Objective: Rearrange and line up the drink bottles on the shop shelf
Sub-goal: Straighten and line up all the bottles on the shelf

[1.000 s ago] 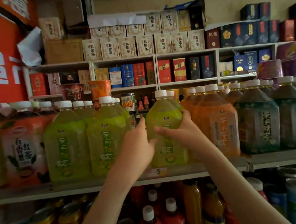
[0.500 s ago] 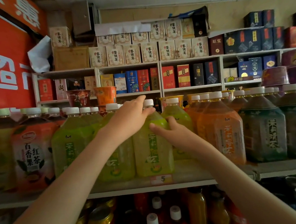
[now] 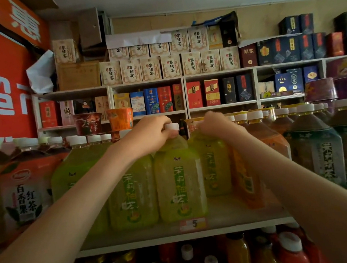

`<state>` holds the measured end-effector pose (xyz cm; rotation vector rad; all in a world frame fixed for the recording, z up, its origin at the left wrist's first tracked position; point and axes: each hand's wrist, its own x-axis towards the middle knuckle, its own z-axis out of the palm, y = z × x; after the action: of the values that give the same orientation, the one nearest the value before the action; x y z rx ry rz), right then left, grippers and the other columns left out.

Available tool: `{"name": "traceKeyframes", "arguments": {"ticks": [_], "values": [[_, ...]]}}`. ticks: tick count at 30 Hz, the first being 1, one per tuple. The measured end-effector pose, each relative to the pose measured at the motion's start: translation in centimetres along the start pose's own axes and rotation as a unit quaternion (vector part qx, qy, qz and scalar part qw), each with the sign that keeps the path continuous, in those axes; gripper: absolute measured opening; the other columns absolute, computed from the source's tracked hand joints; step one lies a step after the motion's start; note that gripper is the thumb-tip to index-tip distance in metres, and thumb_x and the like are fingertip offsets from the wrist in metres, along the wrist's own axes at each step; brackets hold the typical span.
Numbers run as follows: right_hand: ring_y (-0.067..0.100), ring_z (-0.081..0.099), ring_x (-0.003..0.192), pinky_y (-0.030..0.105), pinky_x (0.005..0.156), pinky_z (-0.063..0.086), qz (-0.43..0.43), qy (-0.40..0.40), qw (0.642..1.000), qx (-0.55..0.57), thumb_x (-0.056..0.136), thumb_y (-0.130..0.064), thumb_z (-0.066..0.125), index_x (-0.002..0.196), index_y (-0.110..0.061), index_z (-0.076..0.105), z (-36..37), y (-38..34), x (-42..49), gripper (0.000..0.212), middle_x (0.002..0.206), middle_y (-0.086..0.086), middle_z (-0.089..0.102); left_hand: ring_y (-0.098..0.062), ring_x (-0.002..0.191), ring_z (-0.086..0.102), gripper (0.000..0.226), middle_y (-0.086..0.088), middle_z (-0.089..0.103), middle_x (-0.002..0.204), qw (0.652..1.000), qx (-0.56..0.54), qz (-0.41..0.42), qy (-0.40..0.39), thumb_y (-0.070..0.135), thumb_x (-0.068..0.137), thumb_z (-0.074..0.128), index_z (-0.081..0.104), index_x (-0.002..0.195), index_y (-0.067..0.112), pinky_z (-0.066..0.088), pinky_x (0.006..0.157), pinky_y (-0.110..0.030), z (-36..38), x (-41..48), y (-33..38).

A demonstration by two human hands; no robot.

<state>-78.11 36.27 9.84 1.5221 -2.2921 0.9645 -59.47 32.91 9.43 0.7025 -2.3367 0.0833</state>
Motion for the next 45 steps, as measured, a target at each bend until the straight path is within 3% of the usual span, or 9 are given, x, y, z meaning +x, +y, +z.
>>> {"name": "traceKeyframes", "arguments": {"ticks": [5, 8, 14, 18, 21, 25, 28, 34, 45], "values": [[0.013, 0.054, 0.063, 0.020, 0.050, 0.043, 0.003, 0.021, 0.999, 0.044, 0.093, -0.025, 0.054, 0.088, -0.003, 0.059, 2.1, 0.3, 2.1, 0.024, 0.078, 0.005, 0.057, -0.014, 0.100, 0.058, 0.036, 0.002, 0.064, 0.113, 0.999, -0.013, 0.024, -0.042, 0.040, 0.087, 0.062, 0.058, 0.120, 0.027, 0.045, 0.078, -0.027, -1.3, -0.2, -0.9], [0.009, 0.050, 0.056, 0.020, 0.045, 0.041, -0.004, 0.038, 0.997, 0.069, 0.088, -0.029, 0.061, 0.071, -0.013, 0.050, 2.2, -0.6, 2.4, 0.026, 0.070, 0.002, 0.053, -0.004, 0.084, 0.055, 0.054, 0.006, 0.062, 0.119, 0.996, 0.034, 0.035, -0.073, 0.050, 0.083, 0.062, 0.049, 0.133, 0.036, 0.040, 0.069, -0.019, -2.2, -0.2, -1.6], [0.016, 0.054, 0.059, 0.030, 0.059, 0.051, -0.044, -0.021, 0.989, 0.140, 0.084, -0.022, 0.063, 0.071, -0.004, 0.057, 2.4, -2.6, 2.5, 0.022, 0.065, 0.005, 0.054, 0.001, 0.056, 0.045, 0.077, 0.014, 0.058, 0.083, 0.981, 0.182, 0.045, -0.056, 0.083, 0.064, 0.042, 0.044, 0.132, 0.045, 0.033, 0.049, -0.022, -2.9, 0.4, -1.7], [0.016, 0.057, 0.057, 0.022, 0.050, 0.050, -0.073, -0.059, 0.982, 0.162, 0.088, -0.021, 0.060, 0.088, 0.005, 0.065, 3.0, -3.6, 2.8, 0.027, 0.067, 0.007, 0.058, -0.010, 0.084, 0.057, 0.107, 0.006, 0.063, 0.111, 0.973, 0.208, 0.028, -0.097, 0.095, 0.043, 0.021, 0.039, 0.136, 0.045, 0.047, 0.065, -0.027, -2.9, 1.1, -2.2], [0.009, 0.058, 0.054, 0.013, 0.040, 0.043, -0.103, -0.101, 0.978, 0.148, 0.089, -0.024, 0.060, 0.093, 0.002, 0.067, 2.7, -3.8, 3.3, 0.028, 0.067, 0.002, 0.061, 0.001, 0.067, 0.050, 0.102, 0.018, 0.053, 0.077, 0.974, 0.192, 0.028, -0.121, 0.092, 0.046, 0.023, 0.041, 0.135, 0.046, 0.037, 0.052, -0.022, -2.7, 1.3, -2.3], [0.010, 0.062, 0.054, 0.018, 0.047, 0.048, -0.063, -0.077, 0.976, 0.192, 0.093, -0.041, 0.052, 0.082, -0.009, 0.065, 2.0, -2.7, 4.6, 0.036, 0.063, -0.002, 0.065, 0.005, 0.064, 0.040, 0.095, 0.025, 0.039, 0.072, 0.970, 0.185, 0.021, -0.155, 0.087, 0.054, 0.023, 0.038, 0.138, 0.046, 0.031, 0.053, -0.019, -2.7, 1.4, -2.3], [0.013, 0.051, 0.061, 0.024, 0.060, 0.047, -0.012, 0.044, 0.994, 0.103, 0.095, -0.020, 0.046, 0.083, -0.005, 0.056, 2.6, -1.0, 6.1, 0.021, 0.071, 0.003, 0.053, 0.002, 0.070, 0.042, 0.090, 0.021, 0.044, 0.078, 0.959, 0.204, 0.037, -0.193, 0.082, 0.061, 0.019, 0.036, 0.140, 0.044, 0.031, 0.055, -0.018, -2.6, 1.8, -2.2], [0.011, 0.041, 0.056, 0.018, 0.048, 0.037, 0.084, 0.009, 0.996, 0.043, 0.095, -0.010, 0.041, 0.075, -0.006, 0.045, 4.9, -0.4, 6.7, 0.021, 0.078, 0.007, 0.048, -0.013, 0.096, 0.047, 0.075, 0.003, 0.056, 0.120, 0.955, 0.215, 0.021, -0.203, 0.075, 0.077, 0.025, 0.033, 0.142, 0.040, 0.033, 0.072, -0.026, -2.5, 1.9, -2.1], [0.010, 0.043, 0.051, 0.020, 0.045, 0.036, -0.011, 0.042, 0.999, 0.020, 0.087, -0.013, 0.056, 0.063, -0.012, 0.042, 5.4, -1.7, 7.2, 0.027, 0.063, 0.001, 0.045, -0.023, 0.126, 0.044, 0.074, 0.001, 0.046, 0.142, 0.949, 0.231, 0.014, -0.216, 0.076, 0.081, 0.024, 0.034, 0.143, 0.037, 0.030, 0.083, -0.027, -2.3, 2.0, -2.4]]}}
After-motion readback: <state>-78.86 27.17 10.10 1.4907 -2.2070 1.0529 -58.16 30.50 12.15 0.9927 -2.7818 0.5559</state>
